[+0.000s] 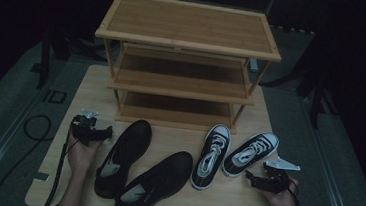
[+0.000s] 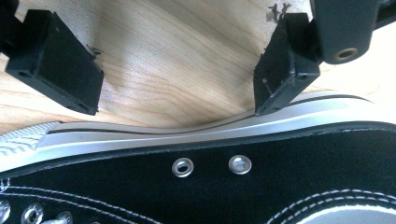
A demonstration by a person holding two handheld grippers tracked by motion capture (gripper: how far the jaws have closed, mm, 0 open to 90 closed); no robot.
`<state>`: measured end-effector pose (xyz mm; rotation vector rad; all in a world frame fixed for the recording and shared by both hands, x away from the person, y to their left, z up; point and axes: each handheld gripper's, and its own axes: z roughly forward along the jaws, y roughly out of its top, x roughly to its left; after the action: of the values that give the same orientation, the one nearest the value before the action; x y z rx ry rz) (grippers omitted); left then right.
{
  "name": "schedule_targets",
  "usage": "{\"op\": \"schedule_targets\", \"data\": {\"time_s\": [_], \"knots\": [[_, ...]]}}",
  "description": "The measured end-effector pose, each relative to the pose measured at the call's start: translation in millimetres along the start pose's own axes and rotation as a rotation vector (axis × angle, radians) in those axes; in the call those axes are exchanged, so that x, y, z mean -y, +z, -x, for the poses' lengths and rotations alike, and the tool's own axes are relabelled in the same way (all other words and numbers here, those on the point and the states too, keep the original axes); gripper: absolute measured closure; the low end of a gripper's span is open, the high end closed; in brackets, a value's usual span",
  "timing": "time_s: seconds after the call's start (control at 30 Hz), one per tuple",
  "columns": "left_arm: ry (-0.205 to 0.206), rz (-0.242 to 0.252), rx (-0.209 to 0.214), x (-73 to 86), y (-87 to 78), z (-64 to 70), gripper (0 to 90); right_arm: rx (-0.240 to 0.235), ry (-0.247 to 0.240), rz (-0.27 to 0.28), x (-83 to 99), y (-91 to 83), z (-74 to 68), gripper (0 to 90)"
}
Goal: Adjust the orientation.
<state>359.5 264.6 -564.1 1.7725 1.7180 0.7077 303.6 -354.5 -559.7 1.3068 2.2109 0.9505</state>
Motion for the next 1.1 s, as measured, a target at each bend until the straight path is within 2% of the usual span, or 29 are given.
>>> {"op": "schedule_targets", "data": {"time_s": [0.07, 0.33, 0.4, 0.53, 0.7, 0.8, 0.87, 0.9, 0.93, 1.0, 1.1], "knots": [[-0.004, 0.003, -0.004, 1.1, -1.3, -2.0, 20.7, 0.000, -0.001, 0.000, 0.0, -0.1, 0.0, 15.9], [-0.008, 0.001, -0.009, 1.3, -1.3, -1.6, 19.4, -0.002, -0.002, 0.000, 0.1, -0.1, 0.1, 15.9], [0.009, -0.012, 0.006, 0.7, -3.1, -3.4, 20.4, -0.002, -0.003, 0.000, 0.2, -0.2, 0.1, 15.8], [0.028, -0.050, 0.018, -0.4, -10.6, -6.4, 33.3, -0.004, -0.003, 0.000, 0.3, -0.4, 0.1, 15.8], [0.032, -0.069, 0.024, -0.1, -15.8, -10.8, 41.4, -0.004, -0.004, 0.000, 0.3, -0.4, 0.1, 15.8], [0.051, -0.065, 0.042, 0.5, -24.3, -13.2, 43.3, -0.005, -0.004, 0.000, 0.3, -0.4, 0.1, 15.8], [0.053, -0.057, 0.083, 1.2, -35.2, -15.6, 44.2, -0.005, -0.004, 0.000, 0.3, -0.4, 0.1, 15.8], [0.059, -0.055, 0.090, 1.4, -39.0, -15.6, 44.5, -0.005, -0.004, -0.001, 0.3, -0.5, 0.1, 15.8], [0.059, -0.055, 0.090, 1.4, -39.0, -15.6, 45.6, -0.005, -0.004, -0.001, 0.3, -0.5, 0.1, 15.8], [0.090, -0.052, 0.095, 2.1, -49.6, -15.0, 46.2, -0.005, -0.004, -0.001, 0.3, -0.4, 0.1, 15.8], [0.096, -0.048, 0.101, 2.0, -59.8, -16.5, 46.3, -0.005, -0.004, -0.001, 0.3, -0.5, 0.1, 15.8]]}}
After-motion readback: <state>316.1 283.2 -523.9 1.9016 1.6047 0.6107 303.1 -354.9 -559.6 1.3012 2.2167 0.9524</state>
